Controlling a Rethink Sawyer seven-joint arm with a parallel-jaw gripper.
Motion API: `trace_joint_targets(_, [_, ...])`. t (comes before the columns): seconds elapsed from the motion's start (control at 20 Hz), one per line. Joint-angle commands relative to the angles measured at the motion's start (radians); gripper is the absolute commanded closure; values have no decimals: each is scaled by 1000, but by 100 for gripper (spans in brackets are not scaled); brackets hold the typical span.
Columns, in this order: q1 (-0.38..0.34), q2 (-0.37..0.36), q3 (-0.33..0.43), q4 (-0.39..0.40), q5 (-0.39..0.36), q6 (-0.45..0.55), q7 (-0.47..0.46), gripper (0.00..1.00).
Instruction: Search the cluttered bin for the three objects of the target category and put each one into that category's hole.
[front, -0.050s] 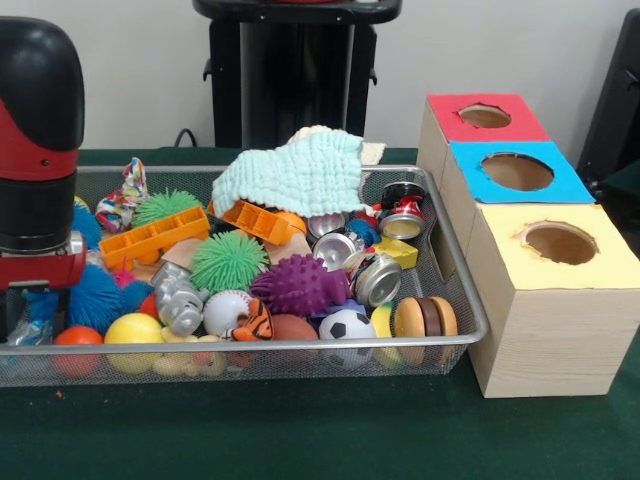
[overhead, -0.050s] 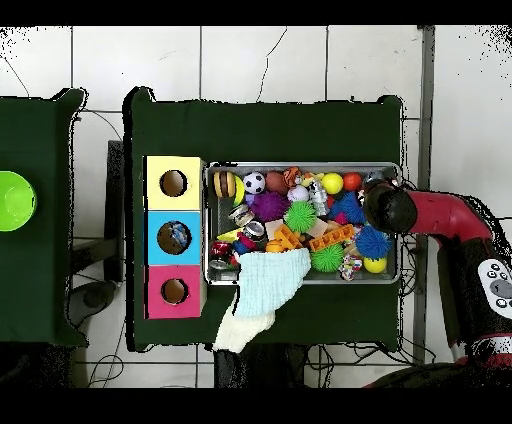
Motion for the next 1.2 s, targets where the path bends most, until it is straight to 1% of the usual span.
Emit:
trace_joint_targets(0.05, [-8,-19,22,-40,-44,-78,-54,100])
trace_joint_targets(0.15, [-12,-18,29,-39,-41,-81,-56,100])
trace_joint_targets(0.25, [-18,-21,43,-34,-47,-91,-77,100])
trace_joint_targets(0.4, [-20,-36,45,-21,-42,-96,-66,100])
trace_joint_targets(0.55, [-23,-54,40,-2,-39,-92,-62,100])
trace_joint_targets(0.75, [-27,-97,31,46,-30,-80,-55,100])
trace_joint_targets(0.85, [-17,-116,22,62,-28,-69,-46,100])
trace_joint_targets(0.95, [-22,-141,15,94,-26,-69,-39,100])
trace_joint_targets(1.2, [-17,-154,10,104,-26,-61,-26,100])
